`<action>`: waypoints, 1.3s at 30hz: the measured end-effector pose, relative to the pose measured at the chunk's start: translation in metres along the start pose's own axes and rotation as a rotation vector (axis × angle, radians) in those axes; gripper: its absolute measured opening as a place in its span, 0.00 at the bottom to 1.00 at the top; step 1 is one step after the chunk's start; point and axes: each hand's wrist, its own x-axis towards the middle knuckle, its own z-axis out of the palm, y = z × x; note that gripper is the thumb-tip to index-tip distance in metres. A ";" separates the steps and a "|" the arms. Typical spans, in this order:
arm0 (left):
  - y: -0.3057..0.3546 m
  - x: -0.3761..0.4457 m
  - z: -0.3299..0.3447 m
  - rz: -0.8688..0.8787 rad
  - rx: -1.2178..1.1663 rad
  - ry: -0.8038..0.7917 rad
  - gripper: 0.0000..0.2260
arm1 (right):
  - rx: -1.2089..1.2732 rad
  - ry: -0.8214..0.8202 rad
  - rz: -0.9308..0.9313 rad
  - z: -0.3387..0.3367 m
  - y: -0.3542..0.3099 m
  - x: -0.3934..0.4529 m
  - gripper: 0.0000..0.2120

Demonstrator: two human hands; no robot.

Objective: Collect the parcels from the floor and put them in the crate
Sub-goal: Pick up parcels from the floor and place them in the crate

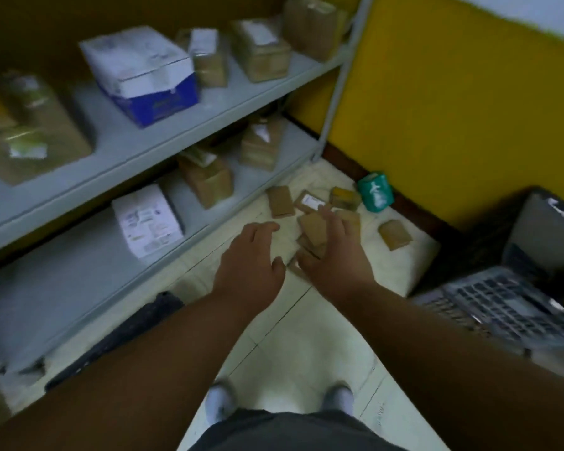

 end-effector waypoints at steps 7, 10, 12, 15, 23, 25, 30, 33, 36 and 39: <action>0.133 0.036 0.114 -0.037 -0.093 -0.121 0.25 | 0.015 0.102 0.205 -0.102 0.138 -0.024 0.41; 0.167 0.049 0.148 -0.062 -0.100 -0.131 0.25 | -0.006 0.122 0.218 -0.130 0.179 -0.014 0.41; 0.176 0.055 0.160 -0.054 -0.053 -0.150 0.25 | 0.037 0.136 0.240 -0.138 0.194 -0.002 0.41; 0.176 0.072 0.165 -0.029 0.000 -0.170 0.25 | 0.136 0.138 0.279 -0.141 0.203 0.019 0.41; 0.136 0.156 0.187 -0.115 -0.047 -0.202 0.27 | 0.173 0.067 0.409 -0.125 0.232 0.098 0.43; 0.125 0.190 0.192 -0.112 -0.065 -0.236 0.27 | 0.164 0.061 0.432 -0.124 0.234 0.129 0.43; 0.098 0.285 0.198 -0.070 0.003 -0.297 0.27 | 0.170 0.073 0.489 -0.112 0.238 0.213 0.42; 0.086 0.326 0.213 -0.067 0.007 -0.348 0.27 | 0.171 0.069 0.499 -0.100 0.246 0.255 0.40; 0.080 0.350 0.238 -0.102 -0.016 -0.393 0.25 | 0.214 0.060 0.524 -0.086 0.260 0.282 0.36; 0.066 0.369 0.276 -0.152 -0.029 -0.417 0.24 | 0.239 0.062 0.558 -0.059 0.294 0.307 0.34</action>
